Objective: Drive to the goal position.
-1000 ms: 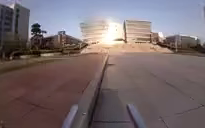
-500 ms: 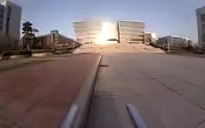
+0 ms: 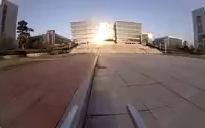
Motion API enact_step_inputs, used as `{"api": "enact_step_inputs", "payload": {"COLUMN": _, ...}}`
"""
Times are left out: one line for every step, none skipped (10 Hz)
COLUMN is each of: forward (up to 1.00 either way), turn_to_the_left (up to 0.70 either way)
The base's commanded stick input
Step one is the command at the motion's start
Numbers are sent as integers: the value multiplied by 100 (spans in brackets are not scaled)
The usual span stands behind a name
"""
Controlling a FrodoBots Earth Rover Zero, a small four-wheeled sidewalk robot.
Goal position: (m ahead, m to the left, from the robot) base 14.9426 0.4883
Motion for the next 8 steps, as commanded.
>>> {"api": "enact_step_inputs", "payload": {"forward": 70, "turn_to_the_left": -14}}
{"api": "enact_step_inputs", "payload": {"forward": 70, "turn_to_the_left": -14}}
{"api": "enact_step_inputs", "payload": {"forward": 70, "turn_to_the_left": -14}}
{"api": "enact_step_inputs", "payload": {"forward": 70, "turn_to_the_left": -14}}
{"api": "enact_step_inputs", "payload": {"forward": 70, "turn_to_the_left": -14}}
{"api": "enact_step_inputs", "payload": {"forward": 70, "turn_to_the_left": -14}}
{"api": "enact_step_inputs", "payload": {"forward": 70, "turn_to_the_left": -14}}
{"api": "enact_step_inputs", "payload": {"forward": 70, "turn_to_the_left": -14}}
